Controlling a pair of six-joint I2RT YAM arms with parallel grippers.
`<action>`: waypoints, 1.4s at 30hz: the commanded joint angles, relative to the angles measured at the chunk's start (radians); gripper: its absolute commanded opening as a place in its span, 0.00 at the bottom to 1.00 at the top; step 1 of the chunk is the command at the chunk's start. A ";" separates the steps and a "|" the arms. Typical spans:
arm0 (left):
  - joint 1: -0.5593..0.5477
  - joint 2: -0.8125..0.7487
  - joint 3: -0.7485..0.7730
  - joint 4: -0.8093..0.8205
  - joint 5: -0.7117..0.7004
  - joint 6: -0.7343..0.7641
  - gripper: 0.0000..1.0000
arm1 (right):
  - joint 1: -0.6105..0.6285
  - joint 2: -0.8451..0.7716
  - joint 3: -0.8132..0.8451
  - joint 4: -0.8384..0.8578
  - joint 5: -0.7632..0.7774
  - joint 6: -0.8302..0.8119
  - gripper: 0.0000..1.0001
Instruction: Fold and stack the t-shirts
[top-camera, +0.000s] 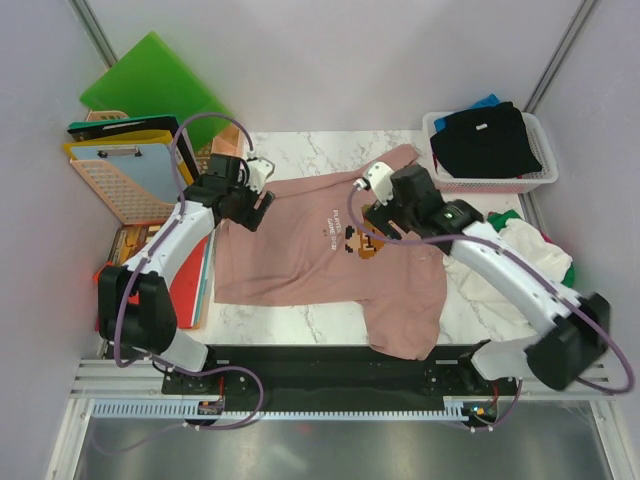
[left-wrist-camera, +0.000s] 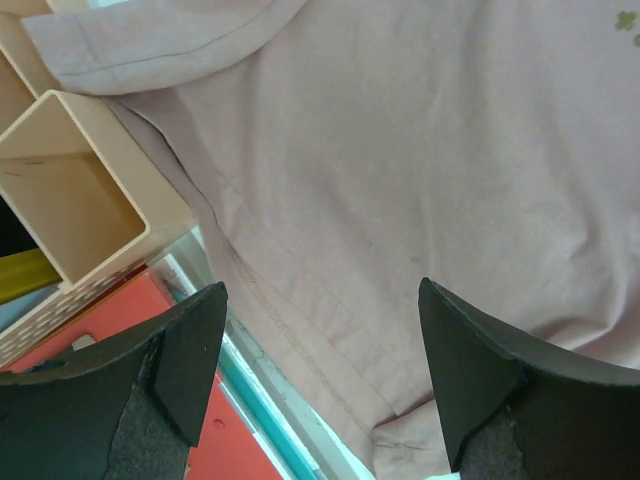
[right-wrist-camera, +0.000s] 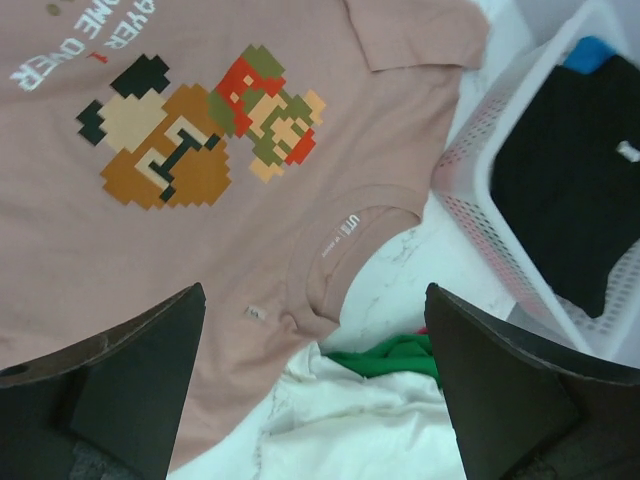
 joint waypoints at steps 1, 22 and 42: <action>-0.013 0.015 0.095 0.095 -0.172 0.005 0.84 | -0.032 0.206 0.155 0.011 0.010 0.044 0.98; -0.022 -0.110 0.017 0.099 -0.175 0.029 0.85 | -0.253 1.141 0.967 0.008 0.073 0.004 0.91; -0.024 -0.068 0.013 0.104 -0.166 0.014 0.84 | -0.279 1.227 0.947 0.148 0.148 -0.034 0.59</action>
